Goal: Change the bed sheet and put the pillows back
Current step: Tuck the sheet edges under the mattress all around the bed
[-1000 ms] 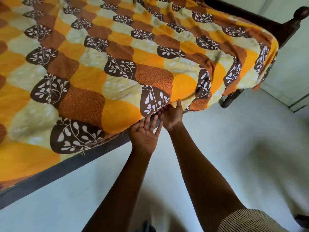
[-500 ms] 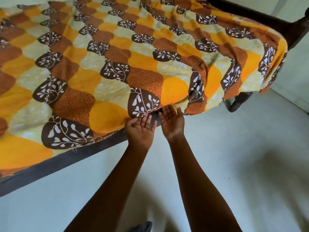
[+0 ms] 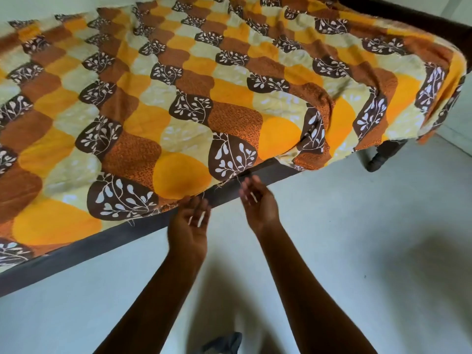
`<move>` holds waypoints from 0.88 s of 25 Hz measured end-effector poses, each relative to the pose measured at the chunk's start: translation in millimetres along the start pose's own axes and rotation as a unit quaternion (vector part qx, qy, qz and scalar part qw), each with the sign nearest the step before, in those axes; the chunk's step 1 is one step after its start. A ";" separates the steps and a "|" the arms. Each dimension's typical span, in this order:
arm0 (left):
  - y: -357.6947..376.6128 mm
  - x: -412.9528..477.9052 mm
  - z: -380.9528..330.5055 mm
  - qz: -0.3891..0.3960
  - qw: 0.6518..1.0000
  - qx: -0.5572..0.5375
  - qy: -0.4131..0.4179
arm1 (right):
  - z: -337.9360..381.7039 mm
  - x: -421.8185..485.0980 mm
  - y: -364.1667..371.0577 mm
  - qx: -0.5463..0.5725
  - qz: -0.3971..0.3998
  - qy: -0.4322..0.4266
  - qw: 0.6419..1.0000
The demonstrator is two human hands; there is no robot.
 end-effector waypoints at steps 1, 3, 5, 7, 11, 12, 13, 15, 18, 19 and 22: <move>-11.7 -2.2 -16.0 -0.008 0.999 -0.027 0.020 | -19.0 -8.6 1.6 -0.016 0.010 0.026 0.999; -29.8 0.8 -44.1 -0.015 0.997 -0.068 0.045 | -53.4 -19.3 13.2 -0.064 0.036 0.074 0.995; -39.9 8.0 -59.0 -0.006 0.995 -0.093 0.042 | -77.6 -24.2 27.4 -0.108 0.054 0.103 0.987; -44.5 11.8 -63.6 0.012 0.993 -0.119 0.023 | -92.0 -28.0 37.5 -0.122 0.069 0.116 0.983; -54.4 14.0 -67.2 0.039 0.977 -0.211 0.023 | -104.2 -28.3 51.1 -0.066 0.104 0.132 0.984; -57.1 16.2 -64.8 0.041 0.975 -0.217 0.007 | -105.9 -28.7 55.4 -0.058 0.117 0.132 0.983; -57.5 18.4 -62.4 0.041 0.976 -0.214 -0.010 | -107.6 -29.2 58.5 -0.053 0.125 0.131 0.982; -56.9 23.5 -62.5 0.043 0.976 -0.213 -0.021 | -110.0 -32.4 67.2 -0.036 0.143 0.127 0.981; -49.8 26.6 -69.1 0.061 0.960 -0.273 -0.005 | -114.8 -22.6 85.7 0.041 0.151 0.120 0.980; -48.4 27.2 -70.5 0.067 0.956 -0.284 -0.004 | -116.8 -16.5 93.3 0.066 0.145 0.116 0.980; -52.9 31.1 -68.9 0.073 0.959 -0.274 -0.010 | -122.7 -2.0 103.2 0.093 0.109 0.088 0.986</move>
Point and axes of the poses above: each hand's wrist, its own x-axis towards the middle knuckle, its own y-axis out of the palm, z = x × y, the point moved 7 cm from there along x, towards the middle knuckle, and after that the axes turned 1 degree about -y, right-handed, at the moved point
